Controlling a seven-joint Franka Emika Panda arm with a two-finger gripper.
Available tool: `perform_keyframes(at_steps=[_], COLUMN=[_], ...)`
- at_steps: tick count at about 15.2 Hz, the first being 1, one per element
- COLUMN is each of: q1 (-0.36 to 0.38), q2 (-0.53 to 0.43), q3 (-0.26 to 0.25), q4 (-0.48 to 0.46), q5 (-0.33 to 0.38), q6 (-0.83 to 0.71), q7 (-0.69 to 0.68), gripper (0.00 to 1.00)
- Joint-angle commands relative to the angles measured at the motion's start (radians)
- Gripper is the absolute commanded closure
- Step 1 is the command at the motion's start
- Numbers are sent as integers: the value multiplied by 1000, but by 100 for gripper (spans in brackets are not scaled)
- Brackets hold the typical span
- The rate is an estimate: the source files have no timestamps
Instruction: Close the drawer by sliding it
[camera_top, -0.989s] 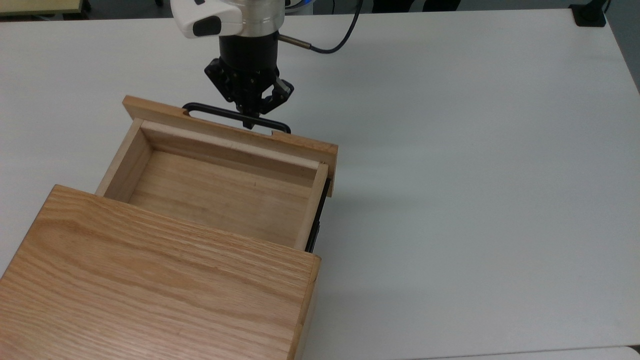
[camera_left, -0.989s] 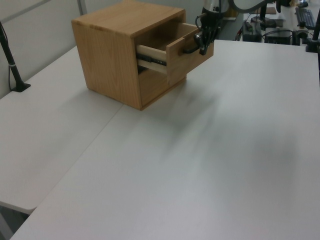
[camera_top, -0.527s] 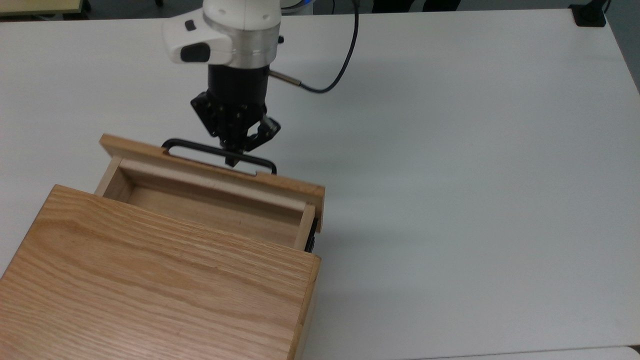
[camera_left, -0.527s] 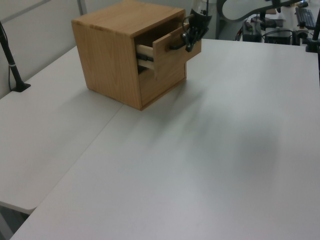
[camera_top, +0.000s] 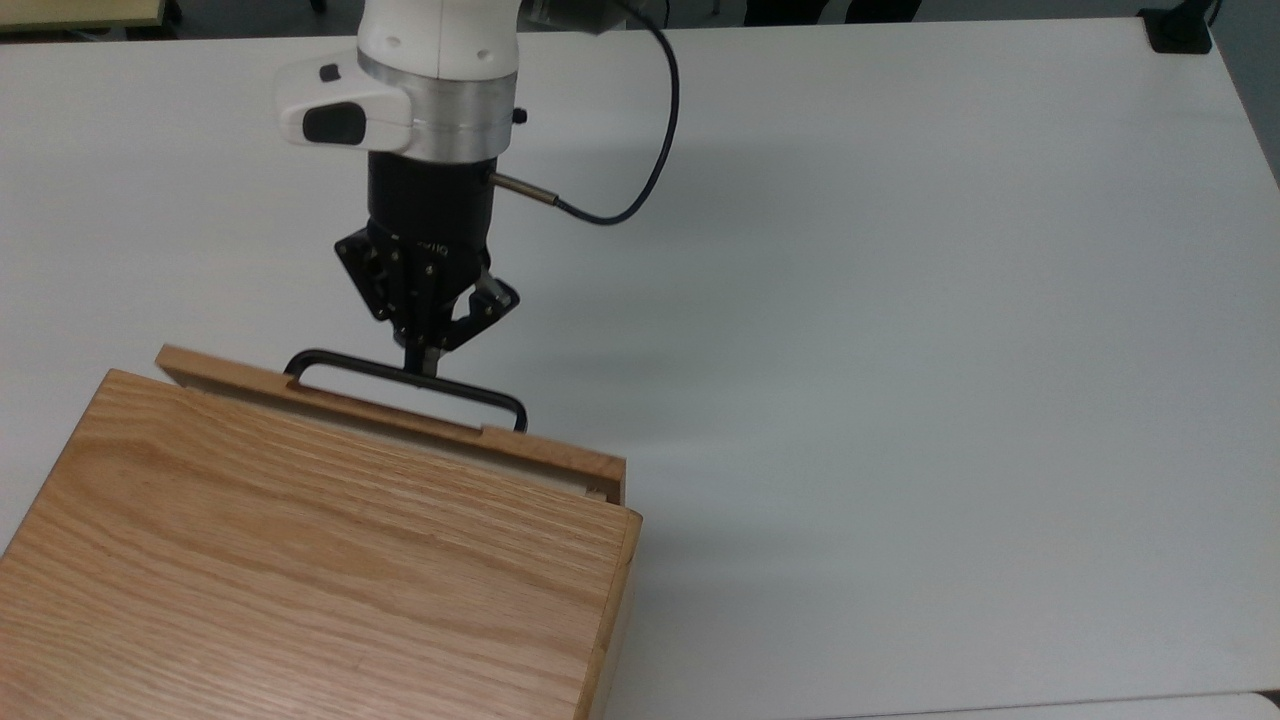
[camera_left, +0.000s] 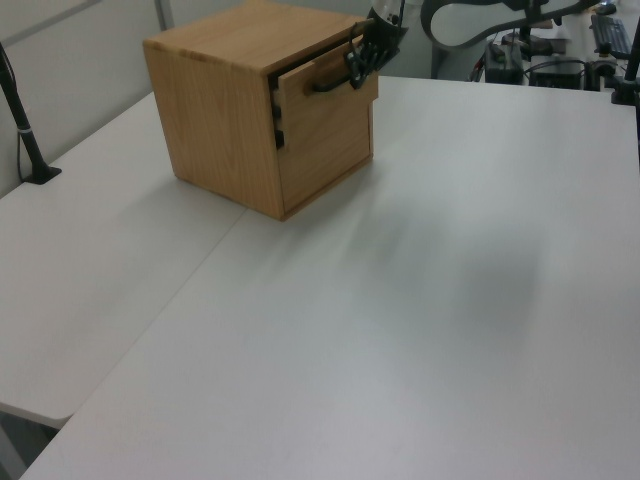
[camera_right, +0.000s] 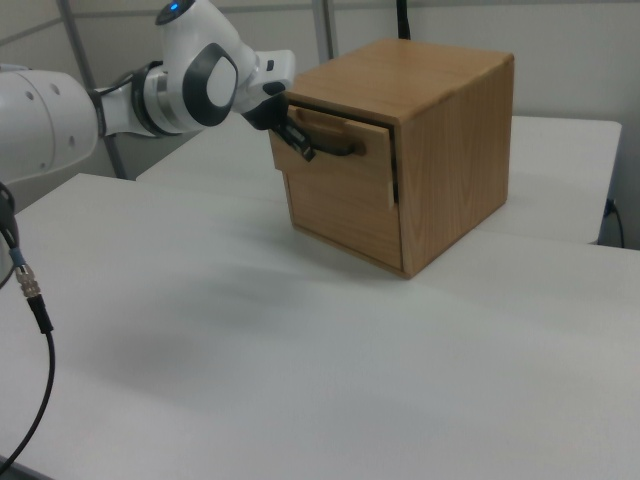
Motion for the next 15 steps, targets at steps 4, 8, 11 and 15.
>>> perform_keyframes(at_steps=[4, 8, 11, 15], q1=[-2, -8, -28, -24], q2=[69, 87, 45, -51], q3=[-22, -28, -22, 3], q4=[87, 103, 80, -1], q5=[-50, -50, -47, -35], q6=[81, 83, 71, -73], q7=[46, 50, 40, 37], gripper=[100, 100, 100, 100])
